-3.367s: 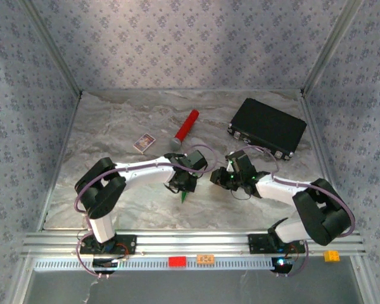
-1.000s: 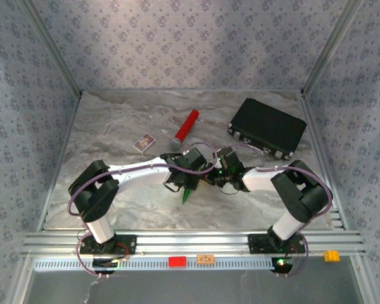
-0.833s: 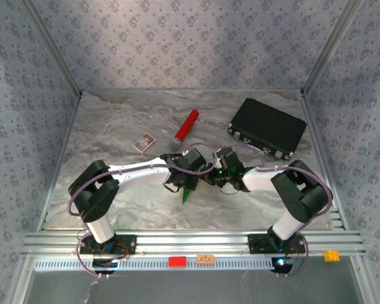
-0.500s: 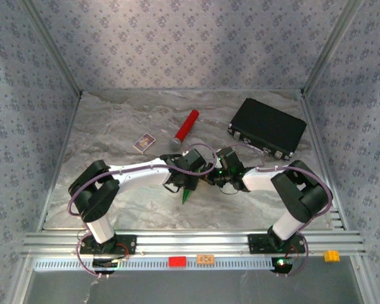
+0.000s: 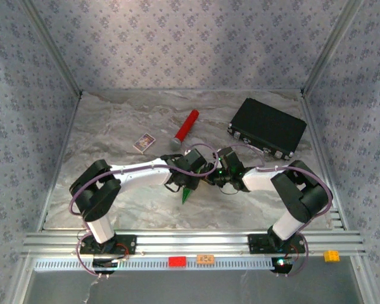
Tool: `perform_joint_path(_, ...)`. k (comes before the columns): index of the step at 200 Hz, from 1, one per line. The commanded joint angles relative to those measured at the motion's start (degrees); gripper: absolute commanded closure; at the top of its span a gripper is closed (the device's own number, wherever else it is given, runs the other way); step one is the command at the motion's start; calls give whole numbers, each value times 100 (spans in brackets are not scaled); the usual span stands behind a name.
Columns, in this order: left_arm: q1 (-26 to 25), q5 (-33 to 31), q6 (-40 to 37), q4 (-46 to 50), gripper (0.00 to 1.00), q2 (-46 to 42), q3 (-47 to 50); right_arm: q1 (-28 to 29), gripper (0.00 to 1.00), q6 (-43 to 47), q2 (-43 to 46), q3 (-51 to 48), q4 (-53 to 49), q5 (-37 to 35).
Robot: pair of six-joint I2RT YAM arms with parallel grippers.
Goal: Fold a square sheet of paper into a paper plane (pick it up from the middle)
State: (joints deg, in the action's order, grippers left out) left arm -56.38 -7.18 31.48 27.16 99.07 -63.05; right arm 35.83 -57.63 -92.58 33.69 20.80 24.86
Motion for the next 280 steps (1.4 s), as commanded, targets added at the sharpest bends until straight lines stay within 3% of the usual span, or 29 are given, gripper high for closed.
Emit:
perform_joint_path(1,-13,-127,-186,-110,62,21,-58,17,94,84,53,134,-164,27)
perform_joint_path(192,-9,-371,-126,-99,61,-421,122,2,94,76,54,124,-155,36)
perform_joint_path(242,-13,-73,-117,-122,65,-203,102,1,94,70,81,117,-163,27)
perform_joint_path(280,-40,-169,30,-104,64,-632,228,-10,94,80,98,112,-199,33)
